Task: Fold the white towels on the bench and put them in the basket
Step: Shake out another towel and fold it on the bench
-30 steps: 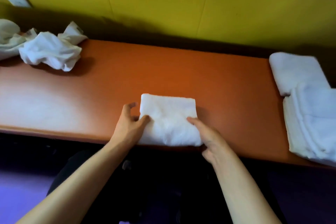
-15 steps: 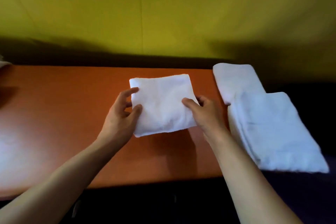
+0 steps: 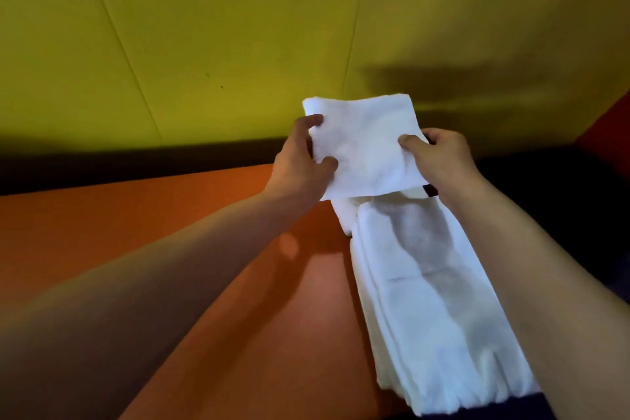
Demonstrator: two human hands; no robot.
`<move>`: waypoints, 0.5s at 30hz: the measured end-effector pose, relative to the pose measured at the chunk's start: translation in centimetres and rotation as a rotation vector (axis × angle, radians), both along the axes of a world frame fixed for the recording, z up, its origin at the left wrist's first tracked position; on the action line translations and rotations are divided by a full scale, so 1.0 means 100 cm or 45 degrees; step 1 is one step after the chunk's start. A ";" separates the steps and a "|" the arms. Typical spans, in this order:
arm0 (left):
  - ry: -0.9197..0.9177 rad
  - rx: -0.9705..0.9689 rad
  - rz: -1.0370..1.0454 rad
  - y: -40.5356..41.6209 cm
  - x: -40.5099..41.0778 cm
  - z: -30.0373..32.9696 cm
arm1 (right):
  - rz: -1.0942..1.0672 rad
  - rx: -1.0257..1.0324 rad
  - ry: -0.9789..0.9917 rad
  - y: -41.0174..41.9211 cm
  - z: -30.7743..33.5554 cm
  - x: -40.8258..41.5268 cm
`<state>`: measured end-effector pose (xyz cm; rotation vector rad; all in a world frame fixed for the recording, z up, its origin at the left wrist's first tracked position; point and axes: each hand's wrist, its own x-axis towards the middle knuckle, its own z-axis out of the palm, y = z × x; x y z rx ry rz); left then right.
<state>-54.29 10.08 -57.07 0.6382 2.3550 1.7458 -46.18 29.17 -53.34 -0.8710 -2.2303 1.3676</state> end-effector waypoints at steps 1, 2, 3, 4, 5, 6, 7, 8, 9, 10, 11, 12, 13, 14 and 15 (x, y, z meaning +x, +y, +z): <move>0.023 -0.041 -0.006 0.010 -0.005 -0.002 | -0.022 0.011 -0.002 0.009 -0.003 -0.003; 0.040 -0.084 -0.011 0.019 -0.009 -0.005 | -0.042 0.030 -0.019 0.018 -0.009 -0.007; 0.054 -0.141 -0.029 0.027 -0.012 -0.011 | -0.057 0.069 -0.065 0.026 -0.016 -0.011; 0.076 -0.244 -0.066 0.034 -0.015 -0.019 | -0.075 0.163 -0.147 0.033 -0.024 -0.013; 0.107 -0.403 -0.132 0.039 -0.017 -0.029 | -0.105 0.307 -0.249 0.037 -0.034 -0.014; 0.129 -0.571 -0.214 0.042 -0.017 -0.040 | -0.127 0.463 -0.318 0.039 -0.043 -0.013; 0.137 -0.700 -0.283 0.044 -0.017 -0.051 | -0.108 0.584 -0.329 0.038 -0.051 -0.011; 0.137 -0.772 -0.325 0.044 -0.017 -0.059 | -0.041 0.672 -0.318 0.036 -0.058 -0.009; 0.144 -0.800 -0.335 0.042 -0.017 -0.063 | 0.054 0.757 -0.328 0.033 -0.064 -0.007; 0.163 -0.811 -0.326 0.040 -0.018 -0.065 | 0.138 0.841 -0.378 0.029 -0.068 -0.006; 0.186 -0.823 -0.315 0.039 -0.019 -0.065 | 0.190 0.917 -0.447 0.026 -0.070 -0.005; 0.199 -0.832 -0.305 0.037 -0.019 -0.063 | 0.212 0.969 -0.503 0.024 -0.071 -0.004; 0.205 -0.832 -0.302 0.035 -0.018 -0.061 | 0.216 0.986 -0.532 0.022 -0.071 -0.003; 0.218 -0.827 -0.302 0.032 -0.016 -0.059 | 0.209 0.988 -0.534 0.021 -0.069 -0.002; 0.241 -0.824 -0.304 0.028 -0.013 -0.056 | 0.196 0.987 -0.511 0.019 -0.067 -0.001</move>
